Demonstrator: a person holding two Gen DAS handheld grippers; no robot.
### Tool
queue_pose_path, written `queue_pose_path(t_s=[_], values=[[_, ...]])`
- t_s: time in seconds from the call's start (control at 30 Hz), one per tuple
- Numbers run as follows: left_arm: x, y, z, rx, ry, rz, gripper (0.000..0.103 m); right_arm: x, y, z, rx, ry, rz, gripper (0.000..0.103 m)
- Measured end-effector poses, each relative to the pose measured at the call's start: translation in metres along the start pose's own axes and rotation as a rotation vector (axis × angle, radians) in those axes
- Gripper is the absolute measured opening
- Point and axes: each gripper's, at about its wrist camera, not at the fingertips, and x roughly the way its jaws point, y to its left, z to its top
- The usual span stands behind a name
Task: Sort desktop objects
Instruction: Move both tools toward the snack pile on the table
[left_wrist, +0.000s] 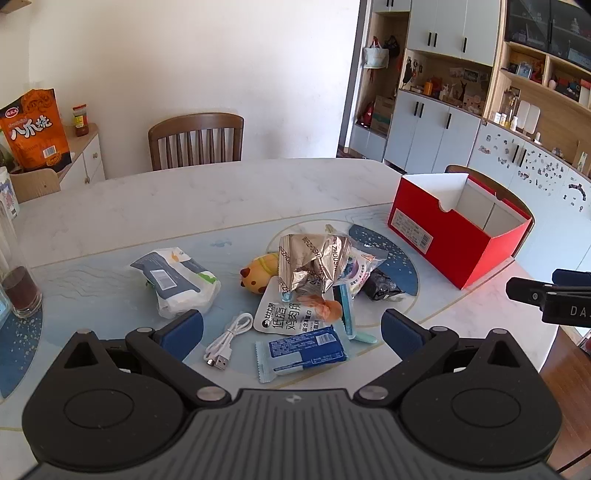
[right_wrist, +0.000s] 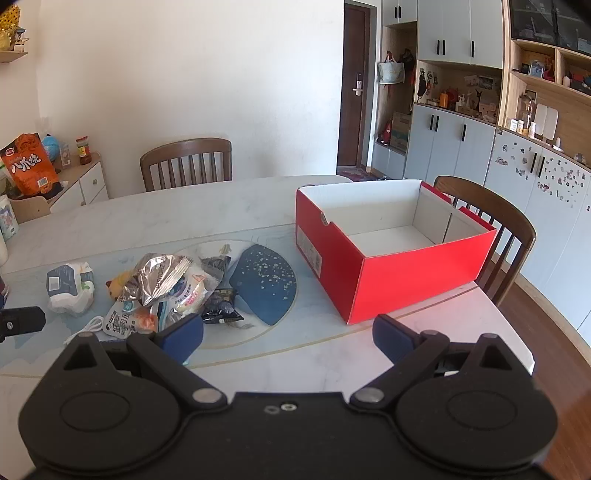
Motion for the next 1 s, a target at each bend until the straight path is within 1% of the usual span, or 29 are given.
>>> queue_pose_path(t_s=[0.33, 1.0], values=[[-0.002, 0.003, 0.002, 0.003, -0.02, -0.004, 0.103, 0.001, 0.004, 0.001, -0.008, -0.006, 0.0, 0.099], [0.0, 0.012, 0.005, 0.001, -0.013, -0.009, 0.103, 0.007, 0.015, 0.008, -0.032, -0.007, 0.007, 0.098]])
